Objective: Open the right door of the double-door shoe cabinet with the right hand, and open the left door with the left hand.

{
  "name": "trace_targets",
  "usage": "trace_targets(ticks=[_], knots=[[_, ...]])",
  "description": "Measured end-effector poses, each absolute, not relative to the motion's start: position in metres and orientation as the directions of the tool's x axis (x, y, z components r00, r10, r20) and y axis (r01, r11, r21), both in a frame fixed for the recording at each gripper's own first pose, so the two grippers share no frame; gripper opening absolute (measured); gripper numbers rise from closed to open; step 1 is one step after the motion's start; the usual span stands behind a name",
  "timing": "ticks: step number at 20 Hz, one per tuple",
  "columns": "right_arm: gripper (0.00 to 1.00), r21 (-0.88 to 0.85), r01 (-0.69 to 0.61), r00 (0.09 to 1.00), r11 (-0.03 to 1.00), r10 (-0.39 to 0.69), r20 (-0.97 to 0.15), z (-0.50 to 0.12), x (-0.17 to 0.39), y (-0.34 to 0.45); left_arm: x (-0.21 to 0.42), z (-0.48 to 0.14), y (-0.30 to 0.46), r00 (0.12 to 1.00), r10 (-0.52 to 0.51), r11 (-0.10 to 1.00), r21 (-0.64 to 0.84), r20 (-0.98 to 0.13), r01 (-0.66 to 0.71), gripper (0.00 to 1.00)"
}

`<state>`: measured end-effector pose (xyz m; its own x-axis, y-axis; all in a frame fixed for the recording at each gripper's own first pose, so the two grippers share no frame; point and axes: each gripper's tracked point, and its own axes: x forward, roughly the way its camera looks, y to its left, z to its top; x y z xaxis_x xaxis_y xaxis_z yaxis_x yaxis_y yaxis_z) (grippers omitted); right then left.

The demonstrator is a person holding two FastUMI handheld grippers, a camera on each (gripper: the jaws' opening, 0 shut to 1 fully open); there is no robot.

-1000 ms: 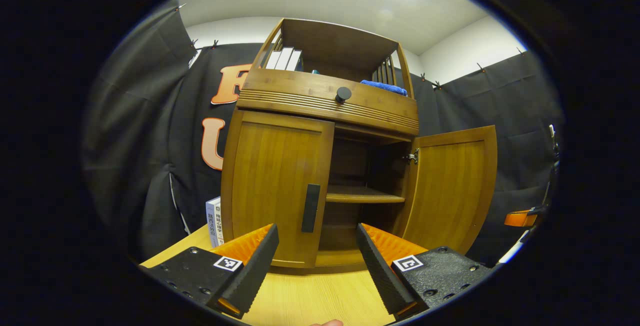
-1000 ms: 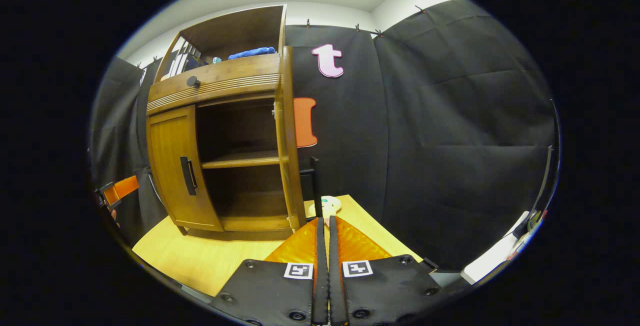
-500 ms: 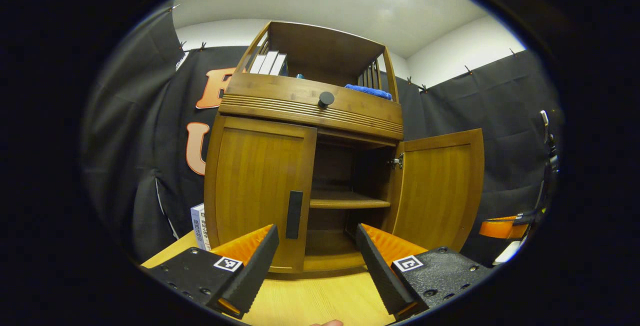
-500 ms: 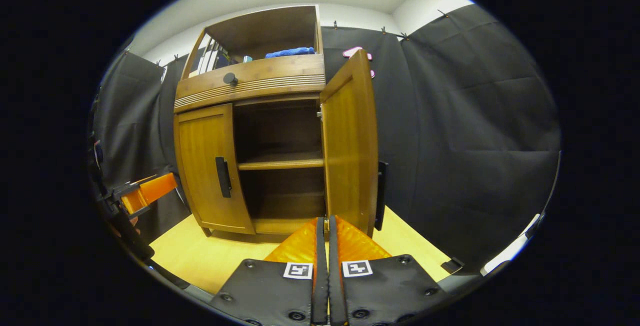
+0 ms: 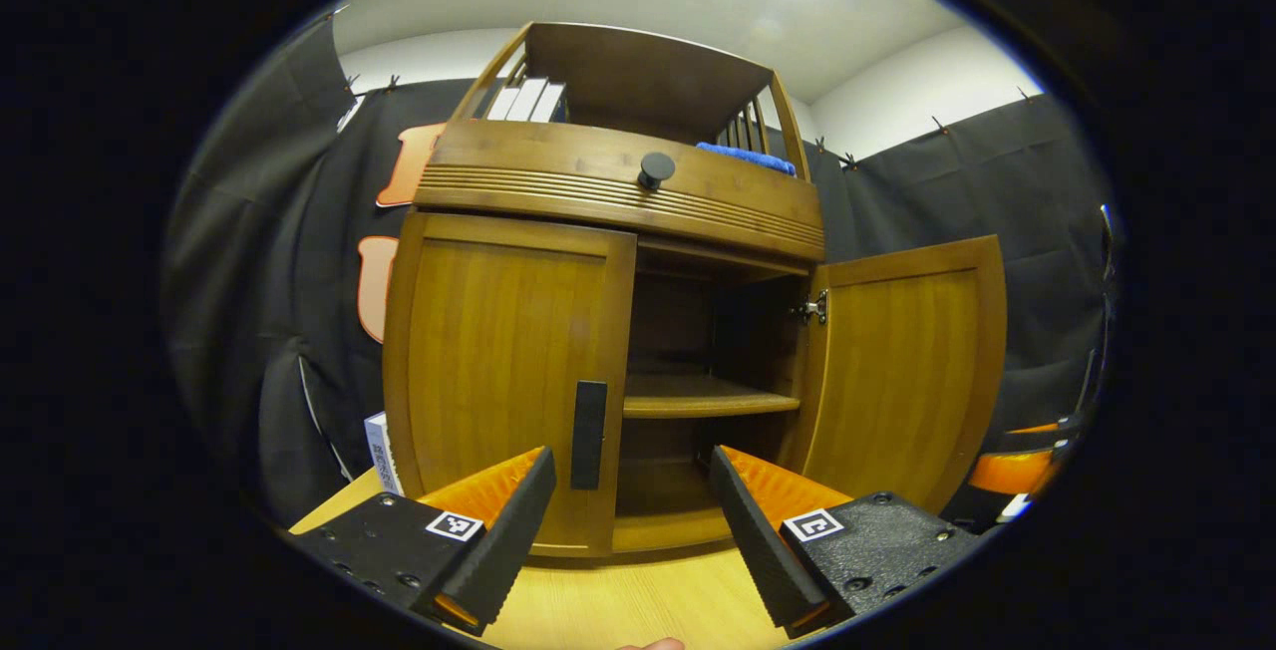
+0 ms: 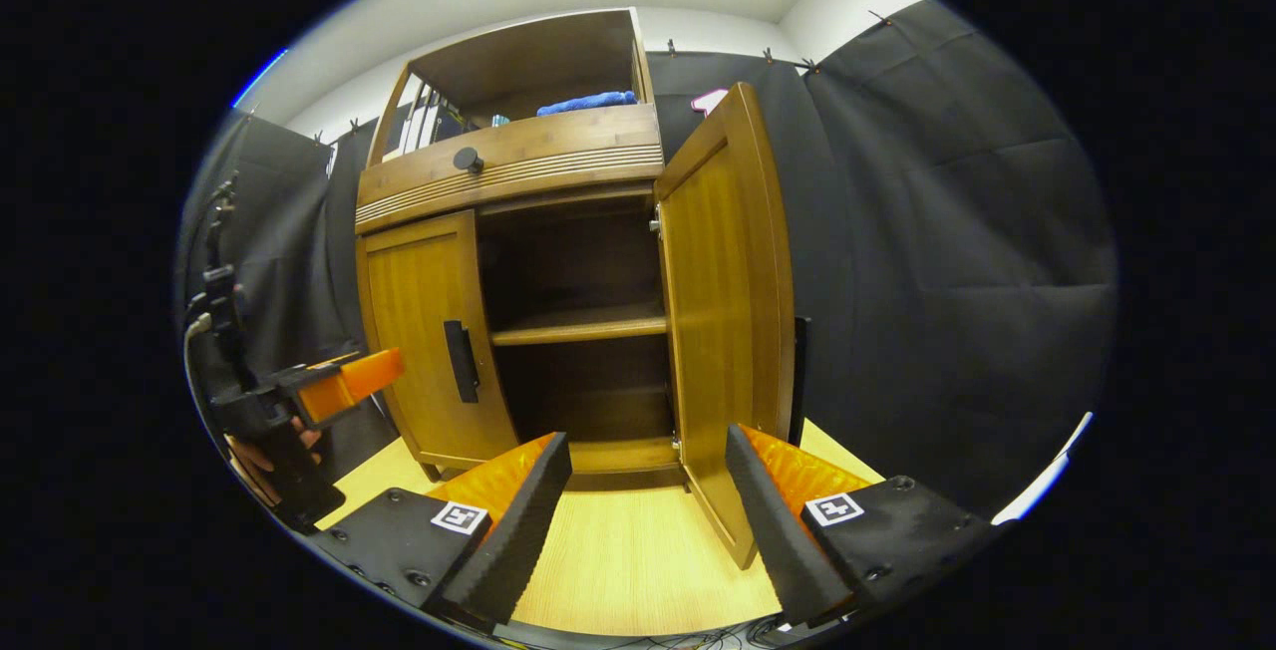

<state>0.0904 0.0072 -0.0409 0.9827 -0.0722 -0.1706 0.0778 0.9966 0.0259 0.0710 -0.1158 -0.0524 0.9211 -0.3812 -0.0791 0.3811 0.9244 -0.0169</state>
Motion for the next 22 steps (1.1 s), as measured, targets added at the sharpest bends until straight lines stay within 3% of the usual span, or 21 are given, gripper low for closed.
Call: trace_targets(ticks=[2, 3, 4, 7, 8, 9, 12, 14, 15, 16, 21, 22], knots=[[0.94, 0.022, 0.072, 0.984, 0.997, -0.067, -0.165, -0.041, 0.091, 0.006, 0.102, -0.065, -0.119, 0.927, -0.367, 0.93, 0.0, -0.083, 0.368, 0.95], [1.0, 0.024, 0.071, 0.985, 0.997, -0.066, -0.162, -0.04, 0.091, 0.006, 0.118, -0.069, -0.121, 0.928, -0.363, 0.931, 0.014, -0.082, 0.366, 0.94], [0.94, 0.027, 0.066, 0.985, 0.997, -0.061, -0.159, -0.04, 0.091, 0.007, 0.132, -0.072, -0.125, 0.929, -0.362, 0.93, 0.035, -0.076, 0.366, 0.95], [0.94, 0.023, 0.05, 0.988, 0.998, -0.047, -0.148, -0.038, 0.092, 0.008, 0.17, -0.092, -0.128, 0.942, -0.327, 0.937, 0.106, -0.079, 0.334, 0.92], [0.94, 0.018, 0.049, 0.988, 0.999, -0.046, -0.145, -0.038, 0.092, 0.006, 0.179, -0.101, -0.132, 0.942, -0.325, 0.937, 0.109, -0.085, 0.333, 0.98], [0.94, 0.013, 0.048, 0.989, 0.999, -0.046, -0.139, -0.037, 0.092, 0.005, 0.188, -0.108, -0.134, 0.944, -0.317, 0.939, 0.11, -0.091, 0.326, 0.92], [0.94, -0.015, 0.081, 0.989, 0.997, -0.082, -0.126, -0.038, 0.092, -0.007, 0.208, -0.122, -0.141, 0.945, -0.305, 0.941, 0.115, -0.118, 0.318, 0.95], [0.97, -0.016, 0.097, 0.985, 0.995, -0.098, -0.142, -0.043, 0.091, -0.013, 0.217, -0.12, -0.143, 0.951, -0.292, 0.945, 0.126, -0.097, 0.303, 0.92], [1.0, -0.013, 0.099, 0.984, 0.995, -0.1, -0.147, -0.044, 0.092, -0.015, 0.224, -0.119, -0.14, 0.957, -0.277, 0.948, 0.137, -0.083, 0.286, 0.8], [0.94, -0.013, 0.1, 0.984, 0.995, -0.1, -0.147, -0.043, 0.093, -0.016, 0.227, -0.117, -0.137, 0.961, -0.267, 0.952, 0.135, -0.075, 0.275, 0.71], [0.94, -0.015, 0.093, 0.982, 0.996, -0.094, -0.162, -0.046, 0.099, -0.016, 0.23, -0.12, -0.129, 0.956, -0.268, 0.955, 0.098, -0.121, 0.28, 0.3], [0.94, -0.014, 0.091, 0.982, 0.996, -0.092, -0.165, -0.047, 0.101, -0.014, 0.23, -0.12, -0.128, 0.955, -0.268, 0.957, 0.079, -0.124, 0.279, 0.28]])
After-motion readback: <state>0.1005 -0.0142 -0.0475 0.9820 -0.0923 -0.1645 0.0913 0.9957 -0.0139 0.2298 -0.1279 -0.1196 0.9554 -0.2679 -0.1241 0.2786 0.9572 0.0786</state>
